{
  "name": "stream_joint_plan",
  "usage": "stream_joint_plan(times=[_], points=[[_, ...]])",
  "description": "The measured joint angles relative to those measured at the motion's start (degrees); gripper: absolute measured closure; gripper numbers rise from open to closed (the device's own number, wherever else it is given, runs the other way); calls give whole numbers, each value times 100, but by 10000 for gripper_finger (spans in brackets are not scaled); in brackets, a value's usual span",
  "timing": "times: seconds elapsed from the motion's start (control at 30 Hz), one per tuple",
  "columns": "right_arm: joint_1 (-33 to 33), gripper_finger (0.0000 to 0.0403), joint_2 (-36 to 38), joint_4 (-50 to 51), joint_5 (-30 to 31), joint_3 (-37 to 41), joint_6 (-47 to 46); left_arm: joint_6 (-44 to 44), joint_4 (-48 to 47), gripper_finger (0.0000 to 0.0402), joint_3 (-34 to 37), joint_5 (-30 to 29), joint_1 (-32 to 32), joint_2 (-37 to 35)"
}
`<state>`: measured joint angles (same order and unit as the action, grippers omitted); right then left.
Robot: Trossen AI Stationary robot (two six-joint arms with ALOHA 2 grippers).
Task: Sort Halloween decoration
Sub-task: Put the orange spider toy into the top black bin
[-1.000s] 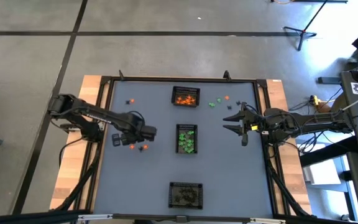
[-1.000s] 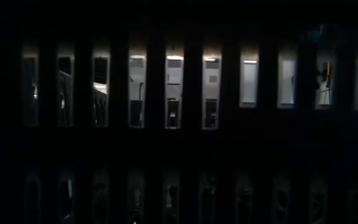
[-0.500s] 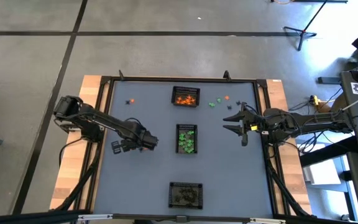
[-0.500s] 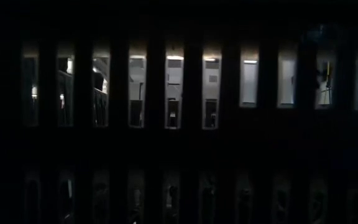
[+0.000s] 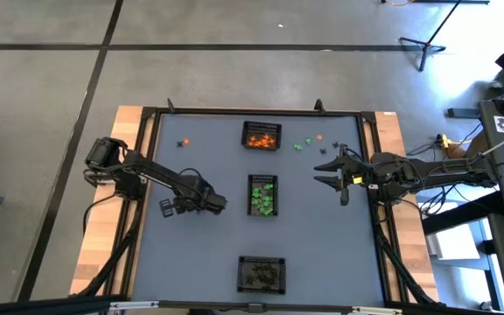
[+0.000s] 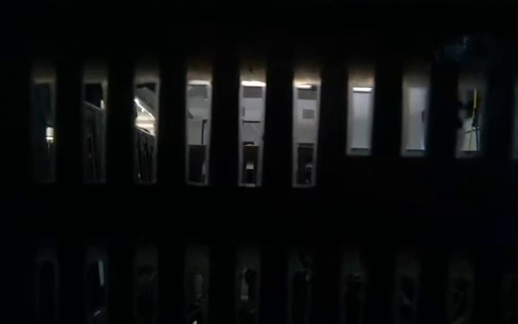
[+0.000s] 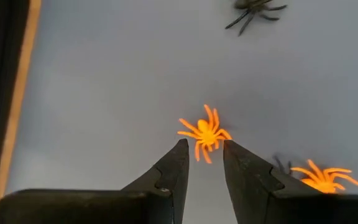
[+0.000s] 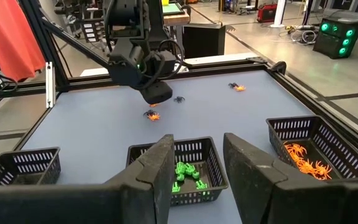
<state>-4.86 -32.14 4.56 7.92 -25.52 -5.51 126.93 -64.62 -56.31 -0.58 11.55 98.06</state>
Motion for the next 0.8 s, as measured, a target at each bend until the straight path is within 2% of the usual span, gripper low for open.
stream_joint_plan(times=[0.1, 0.3, 0.6, 0.8], points=[[0, 265, 1, 0, 0, 0, 2, 0, 189, 309, 63, -168, 0, 0], [0, 265, 0, 0, 0, 0, 1, 22, 769, 309, 566, -135, -2, -28], [0, 265, 1, 0, 0, 0, 0, 17, 841, 312, 640, -10, -20, -31], [0, 265, 0, 0, -1, 0, 1, 2, 860, 358, 642, 9, -20, -89]])
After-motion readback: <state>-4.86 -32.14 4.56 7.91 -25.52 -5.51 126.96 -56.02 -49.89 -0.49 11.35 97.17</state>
